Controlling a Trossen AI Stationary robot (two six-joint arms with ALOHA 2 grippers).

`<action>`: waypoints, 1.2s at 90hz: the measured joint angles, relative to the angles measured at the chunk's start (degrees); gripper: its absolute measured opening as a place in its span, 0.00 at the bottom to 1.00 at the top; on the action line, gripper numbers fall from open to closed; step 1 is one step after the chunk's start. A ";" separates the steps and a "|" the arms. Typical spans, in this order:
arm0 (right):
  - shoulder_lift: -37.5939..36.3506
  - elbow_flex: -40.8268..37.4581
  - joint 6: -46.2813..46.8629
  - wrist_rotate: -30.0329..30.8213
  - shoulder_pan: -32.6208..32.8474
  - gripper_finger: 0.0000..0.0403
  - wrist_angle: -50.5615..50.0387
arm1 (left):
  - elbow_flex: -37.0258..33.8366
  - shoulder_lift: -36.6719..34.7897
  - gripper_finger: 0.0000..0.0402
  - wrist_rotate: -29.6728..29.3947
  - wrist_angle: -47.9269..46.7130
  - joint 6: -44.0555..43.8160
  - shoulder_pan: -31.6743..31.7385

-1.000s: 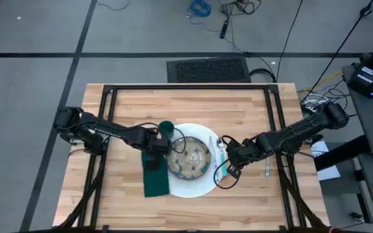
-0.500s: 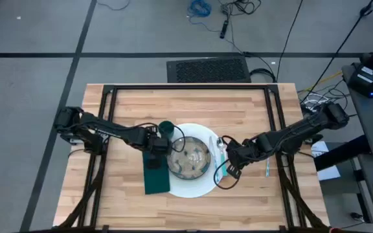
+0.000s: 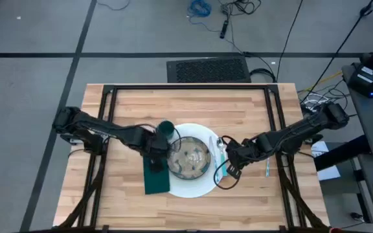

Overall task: Set table place
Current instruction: Put the dark green napkin on the left of the white table mat

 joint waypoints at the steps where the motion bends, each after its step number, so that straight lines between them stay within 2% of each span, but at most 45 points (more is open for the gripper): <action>1: 0.00 0.00 0.00 0.00 0.00 0.00 -0.01 | 0.01 0.00 0.44 0.26 0.56 -0.44 -0.56; 19: -0.02 0.02 -0.05 0.02 0.00 0.00 -0.02 | -4.34 0.02 0.44 1.25 15.02 -3.95 -10.97; 32: -0.02 0.02 -1.03 0.35 0.02 0.00 -0.02 | -9.81 0.02 0.41 1.31 25.84 -6.94 -15.48; 42: -0.02 0.02 -1.81 1.85 0.02 0.00 0.06 | -15.37 0.02 0.29 1.35 31.43 -15.07 -16.93; 56: -0.02 0.02 -3.96 3.04 -0.11 0.00 0.98 | -19.98 0.04 0.04 0.06 36.10 -20.54 -17.91; 67: -0.02 0.02 -4.57 3.02 -0.31 0.00 0.99 | -22.33 0.04 0.01 -0.45 38.29 -20.15 -18.55; 88: -0.02 0.02 -4.59 3.02 -0.31 0.00 1.03 | -26.38 0.04 0.00 2.33 38.31 -18.88 -18.85; 108: -0.02 0.02 -4.59 2.99 -0.31 0.00 1.06 | -27.75 0.03 0.00 3.32 34.34 -18.86 -18.29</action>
